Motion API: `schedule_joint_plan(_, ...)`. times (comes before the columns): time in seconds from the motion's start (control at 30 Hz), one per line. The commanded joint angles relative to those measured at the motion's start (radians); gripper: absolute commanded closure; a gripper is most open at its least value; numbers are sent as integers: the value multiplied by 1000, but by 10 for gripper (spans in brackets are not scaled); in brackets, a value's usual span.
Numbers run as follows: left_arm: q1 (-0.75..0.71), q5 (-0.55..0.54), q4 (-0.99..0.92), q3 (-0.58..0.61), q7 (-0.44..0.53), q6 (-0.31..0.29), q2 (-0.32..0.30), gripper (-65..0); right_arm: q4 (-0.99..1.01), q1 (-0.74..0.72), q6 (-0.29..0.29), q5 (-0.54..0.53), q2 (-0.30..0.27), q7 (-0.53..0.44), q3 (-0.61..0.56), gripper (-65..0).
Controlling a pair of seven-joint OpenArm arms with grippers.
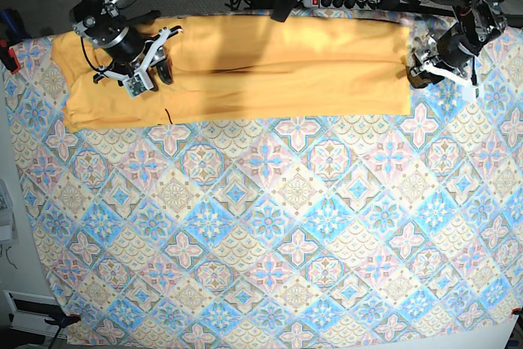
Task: Fold the T-shirt properly
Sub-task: 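Move the left gripper to the shirt's end and grasp it, then pull the gripped shirt end outward with the left gripper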
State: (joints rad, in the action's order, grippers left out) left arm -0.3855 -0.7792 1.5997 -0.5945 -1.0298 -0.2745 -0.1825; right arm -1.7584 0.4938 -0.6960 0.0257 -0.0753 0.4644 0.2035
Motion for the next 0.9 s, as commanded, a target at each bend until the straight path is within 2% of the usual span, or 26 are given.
schedule_joint_plan(0.0,-2,-15,15,-5,9,-6,-15,-327,-11,-1,-2,-14,-7,-23,3,-169)
schedule_joint_plan(0.1,-2,-13,14,-6,9,-7,-15,-431,-2,-1,-2,-14,-7,-26,3,-169)
schedule_joint_plan(0.17,-2,-12,12,-3,9,-7,-15,-471,-2,-1,-2,-14,-7,-26,3,-169)
schedule_joint_plan(0.47,0,-16,32,-3,-37,-9,-15,-474,-2,-31,-2,-14,-7,-26,3,-169)
schedule_joint_plan(0.87,-2,-9,92,-2,-40,-10,-13,-474,-1,-33,-2,-14,-7,-22,3,-169)
